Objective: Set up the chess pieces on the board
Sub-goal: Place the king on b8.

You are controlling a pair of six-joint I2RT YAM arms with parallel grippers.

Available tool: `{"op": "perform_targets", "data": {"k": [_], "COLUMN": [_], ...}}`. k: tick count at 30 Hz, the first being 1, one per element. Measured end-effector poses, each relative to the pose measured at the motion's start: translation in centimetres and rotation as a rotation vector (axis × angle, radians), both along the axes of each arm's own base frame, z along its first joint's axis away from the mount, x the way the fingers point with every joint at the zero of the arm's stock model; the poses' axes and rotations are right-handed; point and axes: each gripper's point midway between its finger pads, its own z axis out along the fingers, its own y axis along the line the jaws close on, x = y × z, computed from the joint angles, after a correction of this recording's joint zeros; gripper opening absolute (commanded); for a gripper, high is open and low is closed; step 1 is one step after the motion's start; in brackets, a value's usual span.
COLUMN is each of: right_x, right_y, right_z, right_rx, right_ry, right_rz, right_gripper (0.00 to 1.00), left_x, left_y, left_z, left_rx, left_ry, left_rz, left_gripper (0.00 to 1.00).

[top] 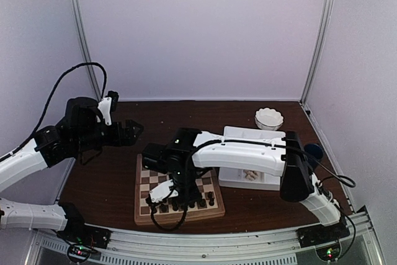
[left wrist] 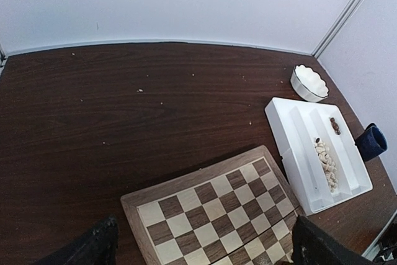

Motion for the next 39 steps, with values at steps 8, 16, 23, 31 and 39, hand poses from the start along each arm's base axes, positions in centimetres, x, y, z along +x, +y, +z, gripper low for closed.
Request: {"op": "perform_targets", "data": {"k": [8,16,23,31,39], "right_x": [0.2,0.2,-0.1,0.2,0.5], "right_y": [0.1,0.1,0.2,0.1,-2.7], "right_z": [-0.7,-0.8,-0.8,-0.8,4.4], "right_rx": [-0.013,-0.015,-0.016,-0.020,0.041], "right_ry": [-0.007,-0.011,-0.014,-0.038,-0.064], "right_rz": [-0.003,-0.005,0.002,0.004,0.000], "right_gripper": [0.15,0.26,0.28,0.37,0.38], "left_x": [-0.1,-0.1,-0.1,-0.1,0.5], "left_y": [0.0,0.1,0.0,0.0,-0.5], "left_z": [-0.5,-0.8,-0.8,-0.9,-1.4], "left_rx": [0.006,0.009,0.008,0.008,0.033], "left_ry": [0.008,0.012,0.013,0.015,0.040], "left_rz": [-0.001,-0.001,-0.004,-0.006,-0.004], "left_gripper": [0.98,0.97,0.98,0.97,0.98]}}
